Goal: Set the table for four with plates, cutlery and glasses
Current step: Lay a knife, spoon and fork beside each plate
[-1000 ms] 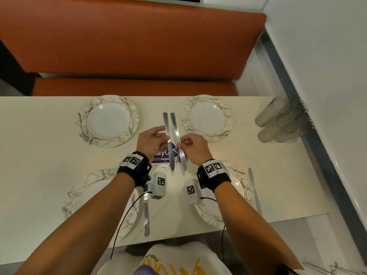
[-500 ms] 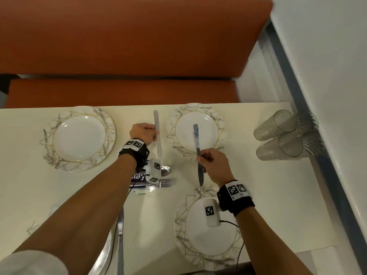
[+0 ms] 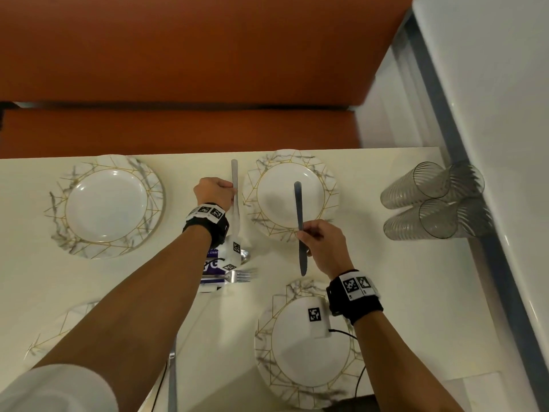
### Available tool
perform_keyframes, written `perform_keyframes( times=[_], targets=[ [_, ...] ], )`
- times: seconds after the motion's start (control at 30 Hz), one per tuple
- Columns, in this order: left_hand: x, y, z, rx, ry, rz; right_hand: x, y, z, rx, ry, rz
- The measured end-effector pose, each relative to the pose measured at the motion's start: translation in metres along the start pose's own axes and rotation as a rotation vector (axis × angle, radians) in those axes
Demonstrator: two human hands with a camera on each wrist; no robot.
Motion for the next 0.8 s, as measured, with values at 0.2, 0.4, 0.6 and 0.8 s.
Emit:
perform_keyframes(
  times=[0.2, 0.4, 0.6, 0.8],
  targets=[
    [0.003, -0.003, 0.002, 0.001, 0.035, 0.016, -0.003, -0.003, 0.002, 0.018, -0.001, 0.002],
    [-0.002, -0.003, 0.001, 0.012, 0.054, 0.032, -0.007, -0.004, 0.002, 0.026, 0.002, -0.001],
    [0.002, -0.013, -0.004, -0.073, 0.04, -0.024, -0.012, -0.001, 0.001, 0.016, -0.004, 0.006],
    [-0.019, -0.024, -0.022, -0.016, 0.069, -0.039, -0.011, -0.009, 0.009, -0.027, -0.016, -0.047]
  ],
)
Point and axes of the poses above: each hand's wrist, its own x-axis towards the middle knuckle, its own z-axis out of the palm, y = z × x, the point moved 6 cm from there along x, towards the middle knuckle, and after that the axes turned 13 degrees about -z, right-handed, at the moved point
